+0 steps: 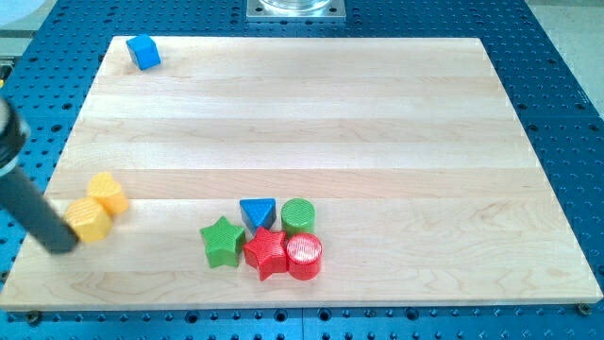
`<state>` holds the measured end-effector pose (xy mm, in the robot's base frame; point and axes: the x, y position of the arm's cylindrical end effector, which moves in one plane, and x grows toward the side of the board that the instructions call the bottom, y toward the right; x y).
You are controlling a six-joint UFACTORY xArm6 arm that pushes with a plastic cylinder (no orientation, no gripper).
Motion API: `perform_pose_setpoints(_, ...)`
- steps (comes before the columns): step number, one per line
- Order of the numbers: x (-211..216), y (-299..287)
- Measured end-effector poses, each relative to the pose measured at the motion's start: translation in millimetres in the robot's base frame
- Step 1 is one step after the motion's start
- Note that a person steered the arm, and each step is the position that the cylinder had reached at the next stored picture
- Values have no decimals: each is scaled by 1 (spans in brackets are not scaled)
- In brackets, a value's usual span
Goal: Move the yellow blocks into the group of blocks
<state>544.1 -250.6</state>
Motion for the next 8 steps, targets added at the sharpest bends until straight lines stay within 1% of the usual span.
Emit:
perform_pose_setpoints(1, -48, 23)
perform_pose_setpoints(2, -49, 37)
perform_pose_setpoints(3, -34, 27)
perform_pose_setpoints(4, -21, 80)
perform_pose_setpoints(5, -41, 143)
perform_pose_setpoints(6, -50, 149)
perform_pose_setpoints(7, -11, 107)
perform_pose_setpoints(8, -9, 50)
